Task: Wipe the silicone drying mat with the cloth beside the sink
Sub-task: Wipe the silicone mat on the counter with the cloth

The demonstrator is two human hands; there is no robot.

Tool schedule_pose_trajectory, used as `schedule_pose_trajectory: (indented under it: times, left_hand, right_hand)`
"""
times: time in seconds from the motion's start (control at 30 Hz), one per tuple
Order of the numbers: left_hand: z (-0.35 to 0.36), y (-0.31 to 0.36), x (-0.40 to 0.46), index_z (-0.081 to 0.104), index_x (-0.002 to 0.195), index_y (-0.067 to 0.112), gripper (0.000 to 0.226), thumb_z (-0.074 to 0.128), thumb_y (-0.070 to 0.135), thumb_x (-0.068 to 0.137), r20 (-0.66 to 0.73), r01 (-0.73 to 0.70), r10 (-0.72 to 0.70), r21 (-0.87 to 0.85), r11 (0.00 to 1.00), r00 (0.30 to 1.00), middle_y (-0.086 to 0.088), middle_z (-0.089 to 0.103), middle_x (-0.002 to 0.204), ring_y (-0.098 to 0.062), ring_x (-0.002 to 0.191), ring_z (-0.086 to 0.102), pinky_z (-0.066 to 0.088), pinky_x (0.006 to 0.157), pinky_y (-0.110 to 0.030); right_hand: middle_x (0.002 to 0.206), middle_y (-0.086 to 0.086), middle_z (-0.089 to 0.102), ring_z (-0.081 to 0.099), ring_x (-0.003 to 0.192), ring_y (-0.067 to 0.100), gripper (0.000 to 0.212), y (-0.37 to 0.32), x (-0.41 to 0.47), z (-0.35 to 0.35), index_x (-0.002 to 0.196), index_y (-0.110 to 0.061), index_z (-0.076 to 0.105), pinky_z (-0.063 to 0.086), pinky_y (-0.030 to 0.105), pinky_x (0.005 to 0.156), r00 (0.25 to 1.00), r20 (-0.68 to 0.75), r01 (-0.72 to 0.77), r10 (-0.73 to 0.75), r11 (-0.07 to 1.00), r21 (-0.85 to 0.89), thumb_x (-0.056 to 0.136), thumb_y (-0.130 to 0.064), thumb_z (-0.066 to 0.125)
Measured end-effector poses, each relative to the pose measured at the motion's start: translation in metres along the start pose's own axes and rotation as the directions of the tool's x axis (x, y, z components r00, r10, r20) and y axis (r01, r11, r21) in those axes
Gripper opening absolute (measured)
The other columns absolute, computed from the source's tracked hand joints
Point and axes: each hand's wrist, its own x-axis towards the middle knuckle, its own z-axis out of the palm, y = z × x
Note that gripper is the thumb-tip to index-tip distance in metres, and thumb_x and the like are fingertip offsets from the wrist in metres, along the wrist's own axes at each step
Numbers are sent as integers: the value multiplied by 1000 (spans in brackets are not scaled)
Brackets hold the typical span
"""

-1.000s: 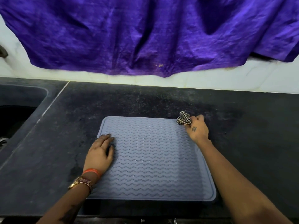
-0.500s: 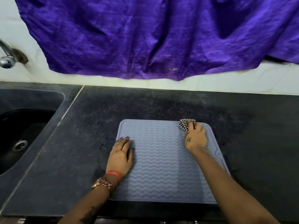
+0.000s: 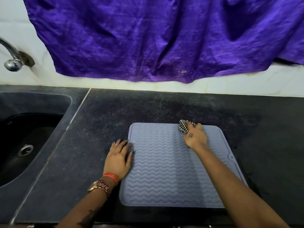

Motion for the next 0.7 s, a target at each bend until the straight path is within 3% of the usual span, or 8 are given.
schedule_pose_trajectory:
  times: [0.07, 0.2, 0.37, 0.53, 0.7]
  left_hand:
    - [1, 1, 1, 54, 128, 10, 62, 20, 44, 88, -11, -27, 26, -10, 1000, 1000, -8, 50, 137, -29, 136, 33, 12, 117, -35]
    - [1, -1, 2, 54, 128, 8, 56, 23, 35, 89, -13, -21, 20, -56, 998, 1000, -8, 51, 137, -28, 136, 34, 12, 117, -35]
    - [2, -3, 1, 54, 127, 7, 46, 37, 20, 86, -24, 3, -5, -77, 997, 1000, -11, 52, 135, -30, 134, 36, 13, 117, -36]
    - [2, -3, 1, 55, 125, 5, 45, 37, 20, 86, -33, 11, -14, -87, 996, 999, -13, 55, 132, -31, 133, 39, 15, 116, -37]
    - [3, -5, 2, 54, 126, 6, 47, 36, 21, 86, -45, 2, -5, -79, 997, 999, -13, 53, 133, -29, 134, 37, 12, 116, -34]
  right_hand:
    - [139, 17, 28, 48, 113, 36, 60, -15, -8, 7, 145, -29, 22, 46, 40, 89, 999, -37, 19, -18, 999, 48, 92, -31, 48]
    - [148, 17, 14, 28, 128, 37, 61, -37, -22, 33, 145, -32, 17, 41, 40, 98, 996, -38, 81, -85, 994, -79, 92, -26, 46]
    - [139, 19, 26, 45, 115, 38, 59, -45, -9, 19, 143, -25, 28, 44, 40, 95, 997, -18, 72, -71, 995, 70, 89, -27, 50]
    - [144, 19, 17, 30, 126, 37, 65, -71, -26, 37, 146, -24, 17, 45, 39, 93, 990, -21, 139, -140, 989, -54, 90, -26, 49]
    - [141, 19, 22, 39, 120, 36, 60, -88, -19, 27, 145, -19, 22, 42, 38, 96, 990, 4, 137, -138, 987, 79, 91, -26, 49]
